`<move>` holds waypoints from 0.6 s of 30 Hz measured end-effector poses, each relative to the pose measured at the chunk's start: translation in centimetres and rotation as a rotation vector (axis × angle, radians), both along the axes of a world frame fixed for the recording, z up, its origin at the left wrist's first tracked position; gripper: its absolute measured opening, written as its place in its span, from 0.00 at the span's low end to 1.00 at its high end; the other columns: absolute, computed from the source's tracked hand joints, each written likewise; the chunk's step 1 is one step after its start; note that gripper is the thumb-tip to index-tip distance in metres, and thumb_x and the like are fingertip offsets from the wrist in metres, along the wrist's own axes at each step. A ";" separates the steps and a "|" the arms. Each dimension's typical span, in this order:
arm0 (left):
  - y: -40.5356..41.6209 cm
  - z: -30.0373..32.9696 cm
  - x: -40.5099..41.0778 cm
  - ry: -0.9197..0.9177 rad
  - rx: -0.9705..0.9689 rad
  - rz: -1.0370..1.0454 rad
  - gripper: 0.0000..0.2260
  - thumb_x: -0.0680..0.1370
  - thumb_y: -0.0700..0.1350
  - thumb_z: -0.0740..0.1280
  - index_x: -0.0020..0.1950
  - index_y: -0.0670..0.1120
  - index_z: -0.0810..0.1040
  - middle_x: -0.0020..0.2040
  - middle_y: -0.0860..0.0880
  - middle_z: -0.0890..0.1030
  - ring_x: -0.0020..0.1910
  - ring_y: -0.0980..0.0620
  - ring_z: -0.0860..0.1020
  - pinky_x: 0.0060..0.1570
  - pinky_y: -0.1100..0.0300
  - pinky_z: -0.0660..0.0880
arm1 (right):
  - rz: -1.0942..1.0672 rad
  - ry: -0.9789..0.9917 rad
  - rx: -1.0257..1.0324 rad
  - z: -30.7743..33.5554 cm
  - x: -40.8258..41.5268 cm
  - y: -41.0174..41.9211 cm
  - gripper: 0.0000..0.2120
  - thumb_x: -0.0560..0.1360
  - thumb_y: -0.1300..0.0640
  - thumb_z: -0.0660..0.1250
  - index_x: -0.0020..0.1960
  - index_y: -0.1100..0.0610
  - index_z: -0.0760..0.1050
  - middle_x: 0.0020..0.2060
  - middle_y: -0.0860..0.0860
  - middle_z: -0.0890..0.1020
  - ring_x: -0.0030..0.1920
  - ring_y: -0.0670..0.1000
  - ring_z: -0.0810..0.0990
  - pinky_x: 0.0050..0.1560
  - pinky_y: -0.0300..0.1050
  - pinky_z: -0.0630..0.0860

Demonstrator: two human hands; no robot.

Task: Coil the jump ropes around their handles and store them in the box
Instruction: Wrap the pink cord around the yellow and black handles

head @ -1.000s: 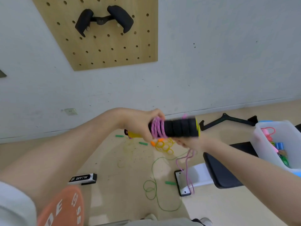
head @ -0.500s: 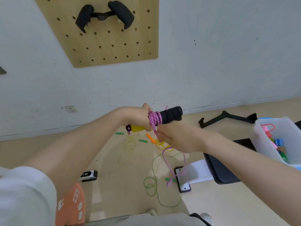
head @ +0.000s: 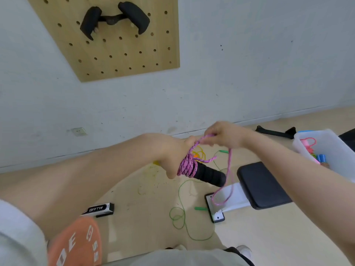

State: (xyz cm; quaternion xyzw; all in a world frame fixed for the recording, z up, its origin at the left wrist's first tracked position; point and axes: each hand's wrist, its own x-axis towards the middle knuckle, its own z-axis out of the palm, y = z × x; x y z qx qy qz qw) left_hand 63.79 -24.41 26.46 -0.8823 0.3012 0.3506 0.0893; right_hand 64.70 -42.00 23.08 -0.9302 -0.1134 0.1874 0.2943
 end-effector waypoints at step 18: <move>1.7 0.1 2.0 0.626 -0.730 0.364 0.20 0.64 0.29 0.66 0.54 0.40 0.70 0.31 0.54 0.75 0.28 0.60 0.74 0.25 0.69 0.70 | -0.053 0.281 0.481 -3.5 -6.4 1.7 0.17 0.82 0.54 0.52 0.34 0.55 0.62 0.24 0.42 0.63 0.25 0.44 0.60 0.27 0.35 0.58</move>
